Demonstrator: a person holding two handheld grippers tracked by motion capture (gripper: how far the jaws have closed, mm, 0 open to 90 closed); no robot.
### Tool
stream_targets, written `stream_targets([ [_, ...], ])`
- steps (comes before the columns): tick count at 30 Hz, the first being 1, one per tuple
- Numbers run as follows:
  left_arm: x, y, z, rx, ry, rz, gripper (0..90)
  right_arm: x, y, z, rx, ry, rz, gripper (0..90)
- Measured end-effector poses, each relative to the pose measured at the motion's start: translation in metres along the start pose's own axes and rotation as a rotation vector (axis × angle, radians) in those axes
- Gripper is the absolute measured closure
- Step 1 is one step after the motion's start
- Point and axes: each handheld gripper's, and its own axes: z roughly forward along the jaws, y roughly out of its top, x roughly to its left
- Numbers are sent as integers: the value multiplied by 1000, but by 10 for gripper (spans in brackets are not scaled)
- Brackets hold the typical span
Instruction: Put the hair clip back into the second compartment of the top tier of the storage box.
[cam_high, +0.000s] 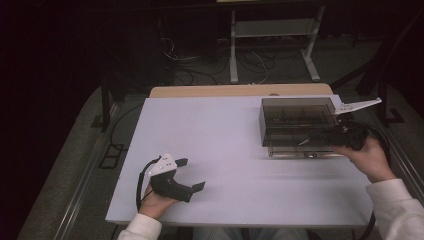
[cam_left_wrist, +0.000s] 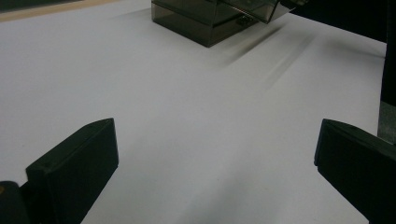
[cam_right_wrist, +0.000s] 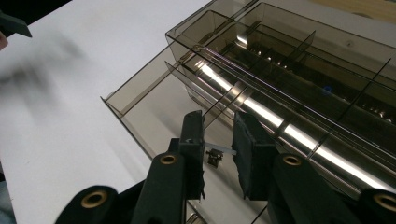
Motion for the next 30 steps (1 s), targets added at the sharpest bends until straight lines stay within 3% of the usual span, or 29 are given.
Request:
stream_targets([
  [19,0,0,1,5,-2,1,0,-5,-1,16,26,-4,-20,721],
  [30,0,0,1,7,-4,3,0,-3,-5,16,27,5,-16,609],
])
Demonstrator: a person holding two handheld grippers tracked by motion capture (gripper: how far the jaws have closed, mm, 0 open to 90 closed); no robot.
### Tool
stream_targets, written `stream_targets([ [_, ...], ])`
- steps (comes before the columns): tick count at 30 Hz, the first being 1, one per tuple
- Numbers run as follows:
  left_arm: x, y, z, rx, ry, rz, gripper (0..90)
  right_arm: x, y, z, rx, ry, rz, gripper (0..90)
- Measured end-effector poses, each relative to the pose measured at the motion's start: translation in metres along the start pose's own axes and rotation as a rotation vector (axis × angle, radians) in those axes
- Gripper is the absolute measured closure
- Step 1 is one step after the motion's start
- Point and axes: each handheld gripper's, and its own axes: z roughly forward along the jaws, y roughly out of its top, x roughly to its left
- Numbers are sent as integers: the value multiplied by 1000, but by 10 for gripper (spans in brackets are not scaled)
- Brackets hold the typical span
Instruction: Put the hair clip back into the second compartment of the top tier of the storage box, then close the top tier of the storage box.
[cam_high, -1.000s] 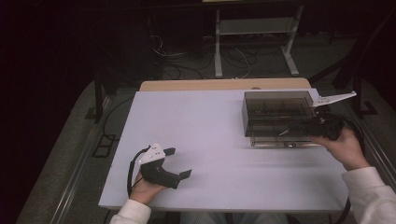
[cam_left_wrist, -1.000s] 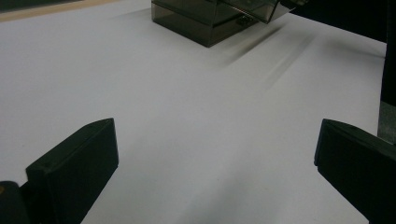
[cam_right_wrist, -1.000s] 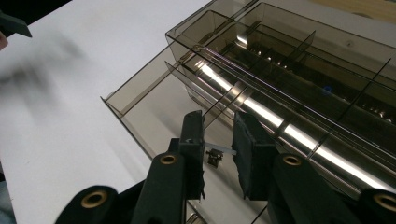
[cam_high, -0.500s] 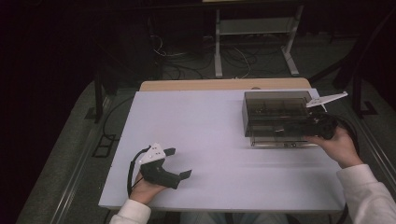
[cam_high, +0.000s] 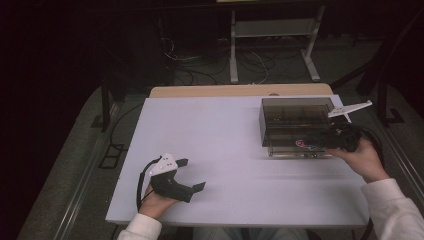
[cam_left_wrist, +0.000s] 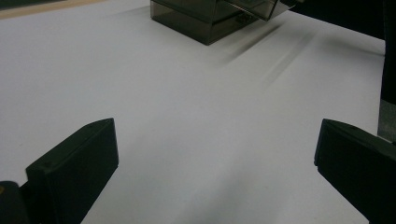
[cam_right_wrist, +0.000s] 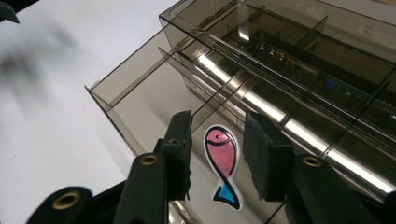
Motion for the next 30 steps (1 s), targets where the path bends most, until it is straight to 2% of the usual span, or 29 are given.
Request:
stream_targets([
  [14,0,0,0,0,0,-1,0,12,-3,-16,-46,-4,-3,430],
  [26,-1,0,1,0,0,0,0,25,-9,-30,-92,20,-20,345],
  [30,-1,0,1,4,-1,1,0,31,-12,-33,-91,26,-29,312],
])
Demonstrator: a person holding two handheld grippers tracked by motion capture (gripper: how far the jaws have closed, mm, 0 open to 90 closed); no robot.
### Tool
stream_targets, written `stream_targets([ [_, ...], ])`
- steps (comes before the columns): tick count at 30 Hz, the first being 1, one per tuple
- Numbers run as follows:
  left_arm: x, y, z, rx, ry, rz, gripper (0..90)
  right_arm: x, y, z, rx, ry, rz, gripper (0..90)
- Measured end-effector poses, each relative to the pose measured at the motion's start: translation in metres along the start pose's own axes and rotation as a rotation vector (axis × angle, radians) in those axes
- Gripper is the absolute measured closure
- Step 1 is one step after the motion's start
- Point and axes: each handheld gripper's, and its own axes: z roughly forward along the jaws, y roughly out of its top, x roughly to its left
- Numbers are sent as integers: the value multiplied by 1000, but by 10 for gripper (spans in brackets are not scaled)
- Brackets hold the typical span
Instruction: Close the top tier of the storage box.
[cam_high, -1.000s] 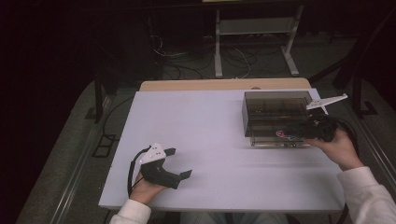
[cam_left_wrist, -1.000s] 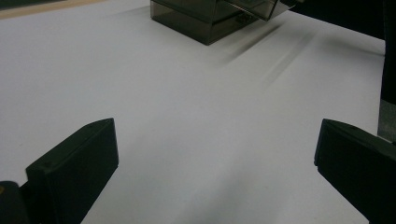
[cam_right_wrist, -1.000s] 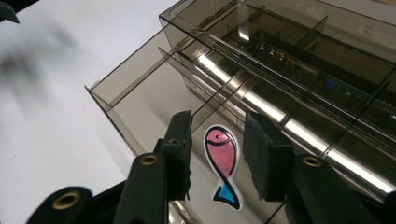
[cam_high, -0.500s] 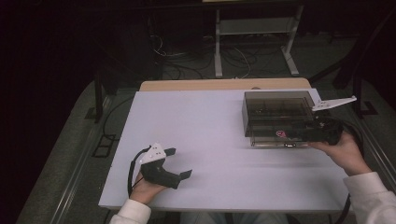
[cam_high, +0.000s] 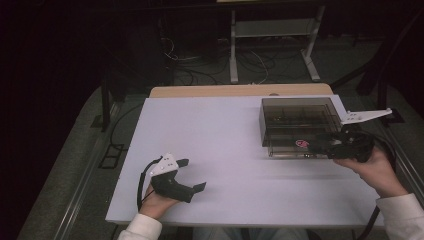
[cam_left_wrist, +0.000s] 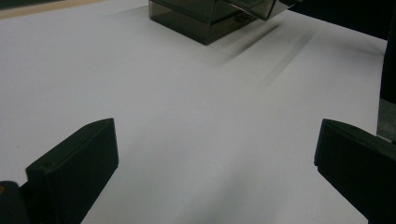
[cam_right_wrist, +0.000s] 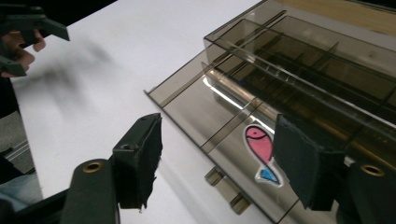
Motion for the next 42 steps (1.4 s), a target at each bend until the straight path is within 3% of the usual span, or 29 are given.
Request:
stream_targets([
  [22,0,0,0,-2,1,-1,0,22,-11,6,29,53,-53,295],
  [42,0,0,0,-1,1,2,0,24,-27,15,99,94,-84,387],
])
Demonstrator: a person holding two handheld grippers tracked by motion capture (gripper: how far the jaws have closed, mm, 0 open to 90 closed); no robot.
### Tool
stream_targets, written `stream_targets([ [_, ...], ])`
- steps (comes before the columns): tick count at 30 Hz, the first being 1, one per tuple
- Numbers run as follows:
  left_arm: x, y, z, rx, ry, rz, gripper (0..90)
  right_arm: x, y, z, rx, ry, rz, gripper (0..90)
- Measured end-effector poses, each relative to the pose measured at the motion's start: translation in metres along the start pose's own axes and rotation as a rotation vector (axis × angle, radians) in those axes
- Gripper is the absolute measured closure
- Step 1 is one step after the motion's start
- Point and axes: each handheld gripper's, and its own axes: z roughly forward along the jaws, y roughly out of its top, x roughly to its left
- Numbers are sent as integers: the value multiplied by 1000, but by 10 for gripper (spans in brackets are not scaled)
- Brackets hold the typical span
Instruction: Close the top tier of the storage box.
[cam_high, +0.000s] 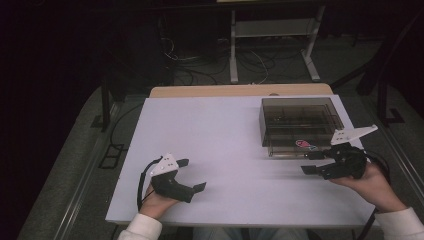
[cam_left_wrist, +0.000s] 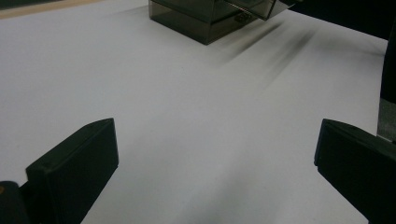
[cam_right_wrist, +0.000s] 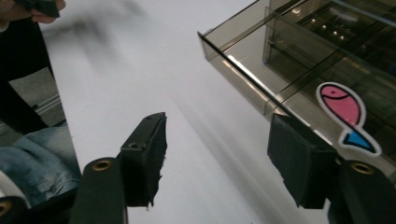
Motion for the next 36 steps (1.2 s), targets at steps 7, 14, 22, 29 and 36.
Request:
stream_targets([
  [7,0,0,0,2,-1,3,0,-2,-7,5,33,12,10,506],
  [14,0,0,0,1,0,3,0,-5,-12,6,42,5,19,592],
  [22,0,0,0,2,-1,4,0,-10,-17,10,57,-22,47,723],
  [29,0,0,0,4,-1,5,0,-10,-19,15,81,-46,49,811],
  [36,0,0,0,4,0,5,0,-13,-18,18,90,-66,55,892],
])
